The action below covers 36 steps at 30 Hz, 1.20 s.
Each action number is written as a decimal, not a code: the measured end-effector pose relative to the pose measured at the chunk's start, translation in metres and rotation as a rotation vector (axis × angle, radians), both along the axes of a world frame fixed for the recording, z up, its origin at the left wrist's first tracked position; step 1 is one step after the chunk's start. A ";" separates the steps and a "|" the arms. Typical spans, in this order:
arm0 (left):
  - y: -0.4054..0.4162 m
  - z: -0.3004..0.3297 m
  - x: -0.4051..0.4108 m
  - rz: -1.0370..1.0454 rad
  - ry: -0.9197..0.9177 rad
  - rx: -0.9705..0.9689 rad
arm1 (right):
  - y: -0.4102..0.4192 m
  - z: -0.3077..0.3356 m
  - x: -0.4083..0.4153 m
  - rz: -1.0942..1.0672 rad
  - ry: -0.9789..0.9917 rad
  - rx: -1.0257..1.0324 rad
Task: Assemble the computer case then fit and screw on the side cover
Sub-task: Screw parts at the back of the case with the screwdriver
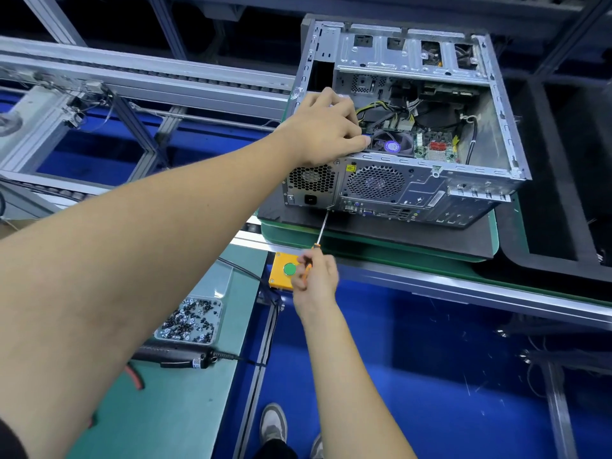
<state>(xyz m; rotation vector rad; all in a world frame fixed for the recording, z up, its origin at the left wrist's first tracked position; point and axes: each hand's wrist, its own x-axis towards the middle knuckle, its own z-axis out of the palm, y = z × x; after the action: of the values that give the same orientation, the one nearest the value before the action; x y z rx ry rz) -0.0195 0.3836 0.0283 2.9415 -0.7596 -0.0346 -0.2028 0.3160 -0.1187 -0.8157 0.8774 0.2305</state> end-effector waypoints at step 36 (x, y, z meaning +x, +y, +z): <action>0.000 0.001 -0.001 0.003 0.005 0.004 | -0.005 -0.004 -0.006 0.191 -0.027 -0.885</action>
<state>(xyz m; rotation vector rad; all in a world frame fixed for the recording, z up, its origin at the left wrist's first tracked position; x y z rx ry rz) -0.0207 0.3835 0.0293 2.9457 -0.7548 -0.0429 -0.2083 0.3111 -0.1227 -1.7248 0.8702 -0.0196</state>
